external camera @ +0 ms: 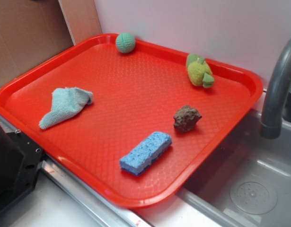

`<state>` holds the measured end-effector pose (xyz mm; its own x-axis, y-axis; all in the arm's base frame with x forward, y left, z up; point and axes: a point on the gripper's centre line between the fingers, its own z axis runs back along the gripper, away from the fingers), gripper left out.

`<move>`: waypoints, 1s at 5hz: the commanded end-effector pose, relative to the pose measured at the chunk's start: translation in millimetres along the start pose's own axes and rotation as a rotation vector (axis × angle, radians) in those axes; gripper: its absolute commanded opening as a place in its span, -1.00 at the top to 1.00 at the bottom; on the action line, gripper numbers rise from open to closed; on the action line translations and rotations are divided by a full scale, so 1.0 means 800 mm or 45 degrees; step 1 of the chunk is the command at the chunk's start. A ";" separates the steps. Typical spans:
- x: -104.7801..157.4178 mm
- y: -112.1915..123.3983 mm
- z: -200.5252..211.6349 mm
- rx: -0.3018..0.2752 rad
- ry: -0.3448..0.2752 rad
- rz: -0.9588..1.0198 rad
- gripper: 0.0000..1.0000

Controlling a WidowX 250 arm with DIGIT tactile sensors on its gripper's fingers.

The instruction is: Grab the rock.

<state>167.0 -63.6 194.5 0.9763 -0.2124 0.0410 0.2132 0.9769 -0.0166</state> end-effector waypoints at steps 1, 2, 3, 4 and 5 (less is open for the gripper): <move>0.120 -0.128 -0.073 0.038 -0.079 -0.649 -1.00; 0.117 -0.162 -0.085 0.037 -0.104 -0.968 -1.00; 0.117 -0.162 -0.085 0.037 -0.104 -0.968 -1.00; 0.117 -0.162 -0.085 0.037 -0.104 -0.968 -1.00; 0.117 -0.162 -0.085 0.037 -0.104 -0.968 -1.00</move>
<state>246.0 -200.2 115.7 0.5522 -0.8321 0.0529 0.8308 0.5544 0.0493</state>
